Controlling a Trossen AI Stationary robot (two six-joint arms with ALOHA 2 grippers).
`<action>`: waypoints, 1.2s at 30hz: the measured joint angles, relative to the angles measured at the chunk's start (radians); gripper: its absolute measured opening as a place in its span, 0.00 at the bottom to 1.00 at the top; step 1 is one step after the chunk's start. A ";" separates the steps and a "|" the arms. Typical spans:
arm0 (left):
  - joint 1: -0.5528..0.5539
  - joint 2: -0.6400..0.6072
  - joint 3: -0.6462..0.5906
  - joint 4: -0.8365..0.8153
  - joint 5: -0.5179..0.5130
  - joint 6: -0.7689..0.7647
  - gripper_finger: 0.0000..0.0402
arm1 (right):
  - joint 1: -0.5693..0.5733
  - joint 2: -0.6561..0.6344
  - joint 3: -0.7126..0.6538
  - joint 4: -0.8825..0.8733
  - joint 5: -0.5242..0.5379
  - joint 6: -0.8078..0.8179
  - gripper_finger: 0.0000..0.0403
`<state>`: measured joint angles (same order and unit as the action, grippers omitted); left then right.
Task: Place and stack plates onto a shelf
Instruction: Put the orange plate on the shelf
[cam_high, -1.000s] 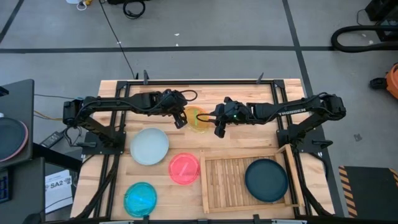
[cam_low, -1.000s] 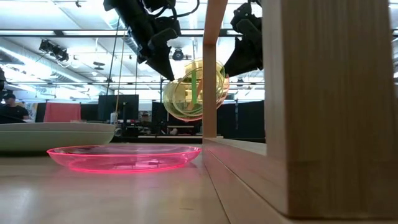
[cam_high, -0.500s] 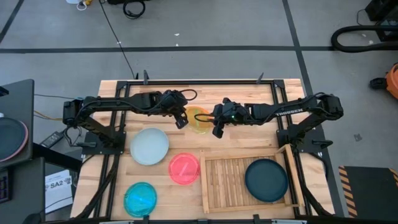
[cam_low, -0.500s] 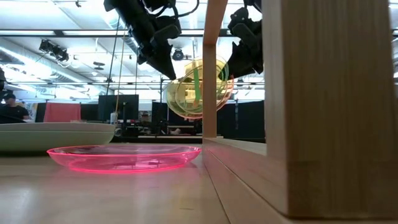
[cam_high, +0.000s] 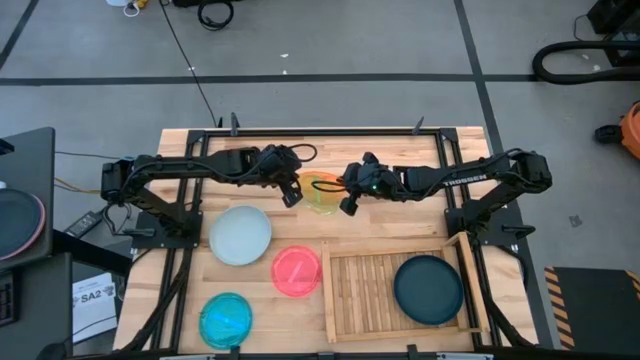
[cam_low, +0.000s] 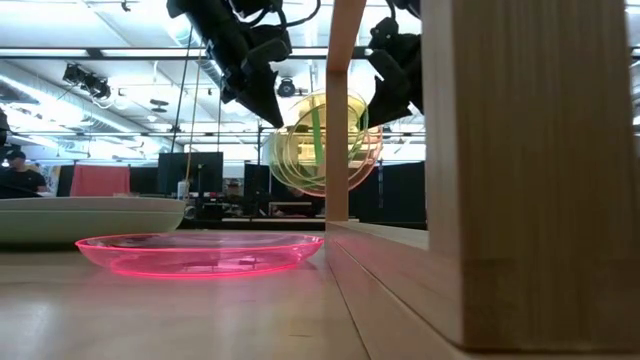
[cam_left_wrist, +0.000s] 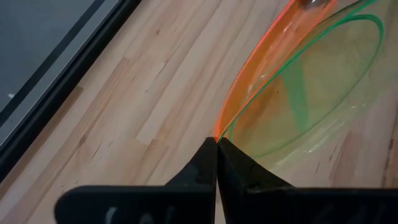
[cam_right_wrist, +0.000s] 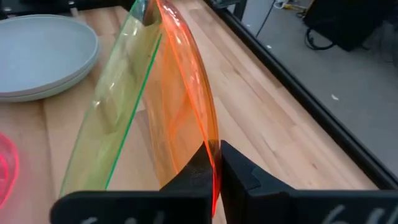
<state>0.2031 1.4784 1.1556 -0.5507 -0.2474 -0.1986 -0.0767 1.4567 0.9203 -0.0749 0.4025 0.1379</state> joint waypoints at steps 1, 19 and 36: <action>0.000 0.000 0.000 0.000 0.000 0.000 0.02 | -0.002 0.000 0.000 0.000 0.007 0.000 0.04; 0.002 0.000 0.000 0.002 -0.004 0.002 0.03 | -0.022 -0.003 0.000 0.000 0.017 0.001 0.02; 0.002 0.001 -0.001 0.010 -0.060 0.057 0.03 | -0.015 -0.006 0.003 -0.037 -0.009 0.057 0.02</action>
<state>0.2050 1.4792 1.1549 -0.5411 -0.3076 -0.1416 -0.0914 1.4502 0.9230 -0.1123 0.3935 0.1947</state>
